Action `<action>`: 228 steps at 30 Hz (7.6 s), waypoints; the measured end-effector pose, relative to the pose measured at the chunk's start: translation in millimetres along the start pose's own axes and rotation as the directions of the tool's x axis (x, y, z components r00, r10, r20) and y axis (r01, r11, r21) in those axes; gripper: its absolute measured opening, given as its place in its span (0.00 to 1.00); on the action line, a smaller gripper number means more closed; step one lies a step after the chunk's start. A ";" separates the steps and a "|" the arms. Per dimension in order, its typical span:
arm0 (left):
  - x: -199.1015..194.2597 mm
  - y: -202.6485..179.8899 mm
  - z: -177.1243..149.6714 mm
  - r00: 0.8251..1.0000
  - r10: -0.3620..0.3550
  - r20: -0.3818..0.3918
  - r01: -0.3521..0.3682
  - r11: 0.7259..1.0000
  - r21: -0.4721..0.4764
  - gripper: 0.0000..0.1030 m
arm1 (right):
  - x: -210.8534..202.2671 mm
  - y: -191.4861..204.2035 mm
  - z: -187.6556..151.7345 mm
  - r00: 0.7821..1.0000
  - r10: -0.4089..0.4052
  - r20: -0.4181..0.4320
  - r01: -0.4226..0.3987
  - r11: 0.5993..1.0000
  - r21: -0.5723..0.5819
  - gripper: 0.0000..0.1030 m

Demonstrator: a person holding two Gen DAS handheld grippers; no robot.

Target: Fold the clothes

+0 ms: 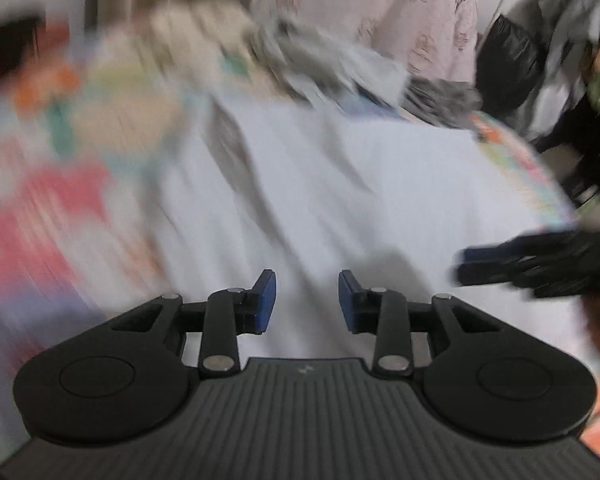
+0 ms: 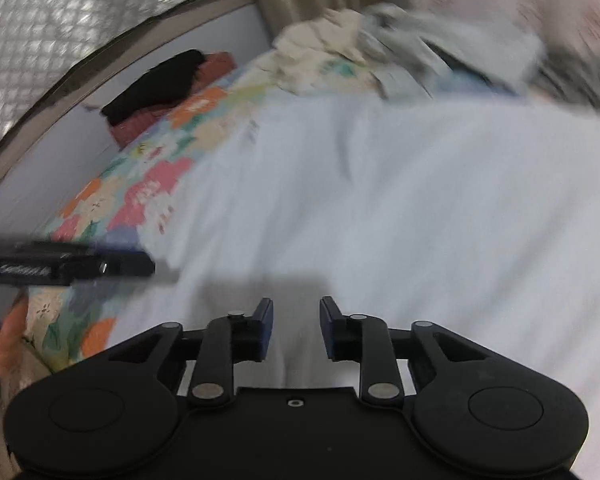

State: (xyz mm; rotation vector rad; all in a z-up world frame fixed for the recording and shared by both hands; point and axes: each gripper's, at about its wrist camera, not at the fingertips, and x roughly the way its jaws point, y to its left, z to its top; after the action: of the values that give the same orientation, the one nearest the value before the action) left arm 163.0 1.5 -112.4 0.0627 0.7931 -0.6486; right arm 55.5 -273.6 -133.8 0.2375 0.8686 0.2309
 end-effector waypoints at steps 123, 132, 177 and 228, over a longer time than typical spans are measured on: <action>-21.7 -105.0 -111.5 0.971 -0.024 -0.239 -0.017 0.986 -0.168 0.02 | -31.1 16.0 -163.9 0.974 0.163 0.154 -0.198 0.948 0.248 0.07; -1.5 -93.1 -113.6 0.945 -0.025 -0.325 -0.053 0.972 -0.227 0.07 | -17.5 29.7 -166.9 0.999 0.034 0.003 -0.035 0.993 0.113 0.11; 67.7 -272.1 -83.5 0.953 -0.121 -0.278 0.177 0.967 0.185 0.49 | -183.4 -144.3 -263.9 0.894 -0.436 0.101 0.308 0.765 0.566 0.51; -61.0 -70.1 -87.8 0.998 -0.002 0.069 0.023 0.956 -0.294 0.06 | -35.9 81.8 -143.3 0.969 0.234 0.081 -0.200 0.933 -0.298 0.08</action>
State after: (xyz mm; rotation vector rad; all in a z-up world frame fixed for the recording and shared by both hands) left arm 35.4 1.9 -120.4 -0.2356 0.8176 -0.5356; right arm -86.3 -190.6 -172.7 0.0729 0.6826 0.5420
